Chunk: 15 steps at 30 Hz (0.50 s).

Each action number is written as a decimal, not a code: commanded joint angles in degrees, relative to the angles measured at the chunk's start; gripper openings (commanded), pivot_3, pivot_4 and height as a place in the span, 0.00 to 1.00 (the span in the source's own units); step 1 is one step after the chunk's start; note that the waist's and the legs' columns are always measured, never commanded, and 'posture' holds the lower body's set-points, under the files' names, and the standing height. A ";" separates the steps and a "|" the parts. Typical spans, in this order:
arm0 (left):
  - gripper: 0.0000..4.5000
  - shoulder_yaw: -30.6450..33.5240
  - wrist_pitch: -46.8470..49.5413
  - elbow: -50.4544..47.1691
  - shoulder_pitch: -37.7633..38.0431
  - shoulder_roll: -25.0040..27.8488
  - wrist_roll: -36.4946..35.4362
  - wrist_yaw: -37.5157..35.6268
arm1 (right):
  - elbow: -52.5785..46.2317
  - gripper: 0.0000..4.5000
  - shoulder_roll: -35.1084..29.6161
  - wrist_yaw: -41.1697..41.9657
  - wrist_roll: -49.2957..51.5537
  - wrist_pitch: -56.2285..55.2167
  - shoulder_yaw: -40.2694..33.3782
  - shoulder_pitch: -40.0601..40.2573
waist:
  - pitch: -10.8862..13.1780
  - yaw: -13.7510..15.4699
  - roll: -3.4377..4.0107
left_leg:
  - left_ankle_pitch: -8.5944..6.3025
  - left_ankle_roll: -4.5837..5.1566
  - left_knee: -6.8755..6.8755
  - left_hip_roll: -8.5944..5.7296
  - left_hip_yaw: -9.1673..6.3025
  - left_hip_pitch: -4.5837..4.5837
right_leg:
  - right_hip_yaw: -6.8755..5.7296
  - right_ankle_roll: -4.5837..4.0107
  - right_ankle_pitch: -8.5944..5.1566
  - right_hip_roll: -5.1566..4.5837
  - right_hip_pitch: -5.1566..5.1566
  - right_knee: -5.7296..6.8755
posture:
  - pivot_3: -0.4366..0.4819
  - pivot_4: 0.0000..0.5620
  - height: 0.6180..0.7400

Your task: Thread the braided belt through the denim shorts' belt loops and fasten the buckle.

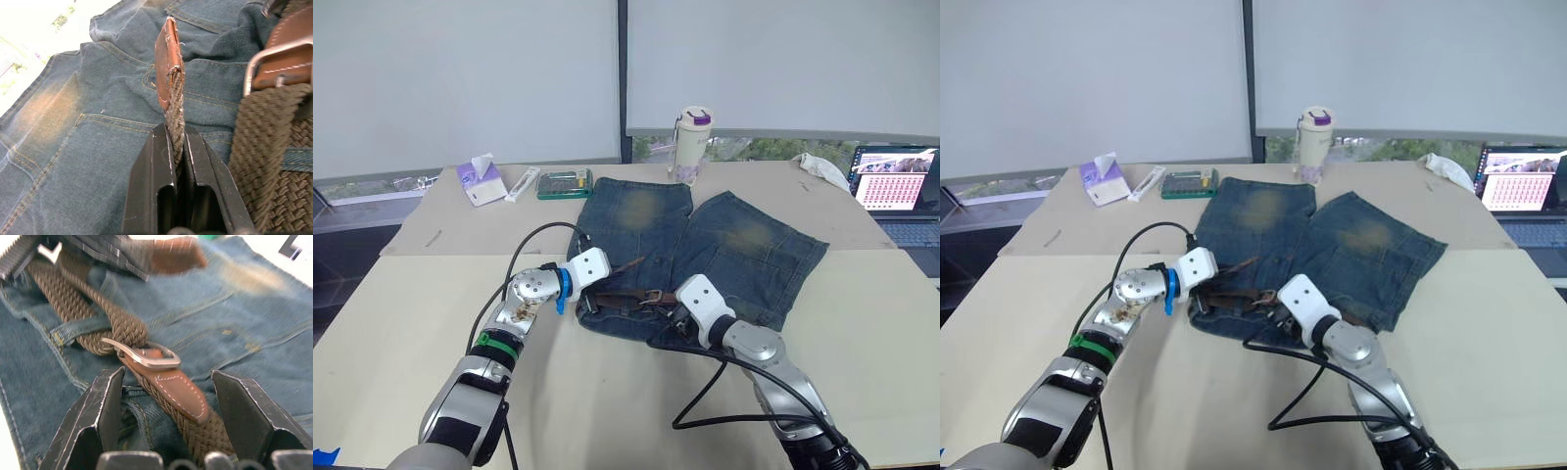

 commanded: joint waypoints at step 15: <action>0.00 -0.69 -1.02 -1.97 -0.53 0.05 0.34 -1.04 | 3.14 0.01 -5.17 -5.87 -10.12 -14.84 2.96 -2.67 | 0.00 -0.01 0.00 | 0.00 0.00 0.01 0.00 0.01 0.00 | -0.01 0.00 0.00 0.00 0.00 -0.02 | 0.48 0.27 1.00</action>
